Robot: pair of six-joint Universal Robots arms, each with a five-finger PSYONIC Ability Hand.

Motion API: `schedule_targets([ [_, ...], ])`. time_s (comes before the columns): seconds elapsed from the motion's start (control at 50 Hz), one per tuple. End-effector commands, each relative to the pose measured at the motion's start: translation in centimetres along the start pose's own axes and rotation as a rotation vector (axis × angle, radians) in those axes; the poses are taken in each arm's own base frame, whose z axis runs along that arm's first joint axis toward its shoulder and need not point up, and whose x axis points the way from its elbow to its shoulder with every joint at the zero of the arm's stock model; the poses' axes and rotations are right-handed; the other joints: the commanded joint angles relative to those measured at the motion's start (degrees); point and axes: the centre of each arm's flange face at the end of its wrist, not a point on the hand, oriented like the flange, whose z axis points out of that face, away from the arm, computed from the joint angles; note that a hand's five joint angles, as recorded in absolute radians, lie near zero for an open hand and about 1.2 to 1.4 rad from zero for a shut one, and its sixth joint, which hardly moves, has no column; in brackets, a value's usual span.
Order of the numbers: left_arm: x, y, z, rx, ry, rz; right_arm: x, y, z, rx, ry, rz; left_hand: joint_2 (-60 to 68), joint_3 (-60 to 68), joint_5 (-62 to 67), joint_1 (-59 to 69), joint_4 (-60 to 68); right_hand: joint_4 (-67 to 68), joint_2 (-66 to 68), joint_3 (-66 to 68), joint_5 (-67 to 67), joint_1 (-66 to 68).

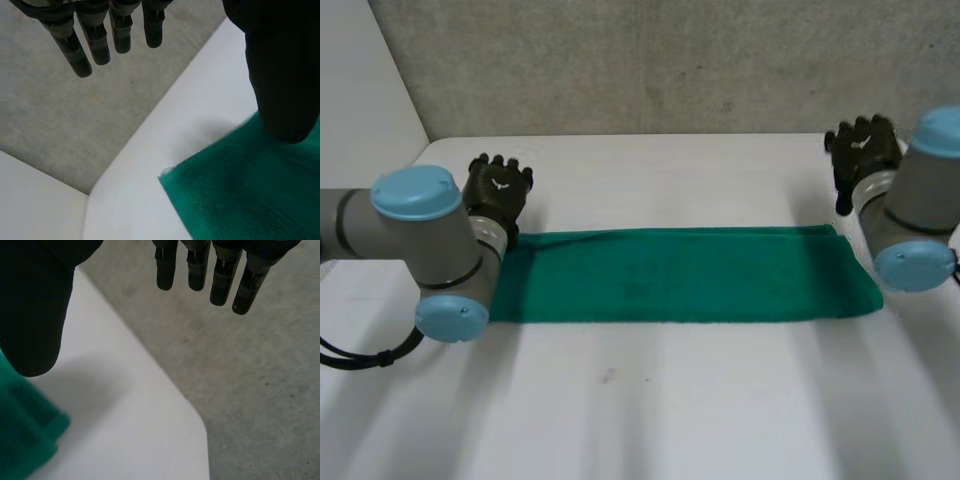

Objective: Fold the towel.

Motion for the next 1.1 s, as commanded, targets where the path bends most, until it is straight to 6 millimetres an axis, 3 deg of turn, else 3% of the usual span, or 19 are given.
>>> schedule_targets([
  [0.02,-1.7,-1.5,-3.9,0.001,0.003,-0.004,3.1,-3.1,-4.8,0.053,-0.061,0.099,-1.6,-2.2,-2.7,-1.0,-1.5,-3.3,-2.9,-2.2,-3.7,-1.7],
  [0.06,-1.8,-1.4,-4.7,-0.005,0.009,-0.003,3.4,-2.7,-5.2,0.039,-0.073,0.101,-1.6,-2.2,-2.7,-1.0,-1.5,-3.3,-2.9,-2.2,-3.7,-1.7],
  [0.08,-1.8,-1.3,-5.1,-0.010,0.012,-0.003,4.0,-1.3,-6.6,-0.018,-0.116,0.109,-1.6,-2.2,-2.7,-1.0,-1.5,-3.3,-2.9,-2.2,-3.7,-1.7],
  [0.12,-1.8,-0.8,-6.1,-0.028,0.021,0.000,4.0,-0.5,-7.5,-0.058,-0.150,0.120,-1.6,-2.2,-2.7,-1.0,-1.5,-3.3,-2.9,-2.2,-3.7,-1.7],
  [0.28,-1.3,0.9,-7.3,-0.083,0.044,0.005,2.9,3.9,-10.1,-0.219,-0.278,0.179,-1.6,-2.2,-2.7,-1.0,-1.5,0.6,1.1,1.8,0.2,2.3],
  [0.38,-1.2,1.4,-7.4,-0.100,0.048,0.005,2.7,5.3,-10.2,-0.245,-0.302,0.198,-1.6,-2.2,-2.7,-1.0,-1.5,9.3,9.8,10.5,8.9,11.0],
  [0.56,-1.1,1.9,-7.6,-0.117,0.053,0.000,1.5,9.6,-8.2,-0.284,-0.291,0.206,-1.6,-2.2,-2.7,-1.0,-1.5,27.5,28.0,28.7,27.1,29.2],
  [0.68,-1.1,2.0,-7.8,-0.116,0.054,0.000,1.9,10.2,-7.5,-0.278,-0.268,0.198,-1.6,-2.2,-2.7,-1.0,-1.5,34.4,34.9,35.6,34.0,36.1],
  [0.72,-1.1,2.0,-7.8,-0.116,0.054,0.000,1.9,10.6,-7.4,-0.286,-0.267,0.194,-1.6,-2.2,-2.7,-1.0,-1.5,42.9,43.4,44.1,42.5,44.6],
  [0.76,-1.0,2.0,-7.8,-0.118,0.055,0.000,2.1,10.8,-7.3,-0.292,-0.262,0.189,-1.6,-2.2,-2.7,-1.0,-1.5,63.6,64.0,64.7,63.2,65.2],
  [0.82,-1.0,2.0,-7.8,-0.118,0.055,0.001,2.8,11.0,-7.0,-0.301,-0.226,0.183,-1.6,-2.2,-2.7,-1.0,-1.5,66.7,67.1,67.8,66.3,68.3],
  [0.94,-1.1,1.9,-8.1,-0.116,0.055,0.001,7.9,11.9,-5.7,-0.335,0.025,0.083,-1.6,-2.2,-2.7,-1.0,-1.5,66.7,67.1,67.8,66.3,68.3],
  [1.1,-1.5,1.4,-8.7,-0.103,0.046,-0.006,12.6,12.9,-5.0,-0.364,0.122,-0.140,-1.6,-2.2,-2.7,-1.0,-1.5,66.7,67.1,67.8,66.3,68.3],
])
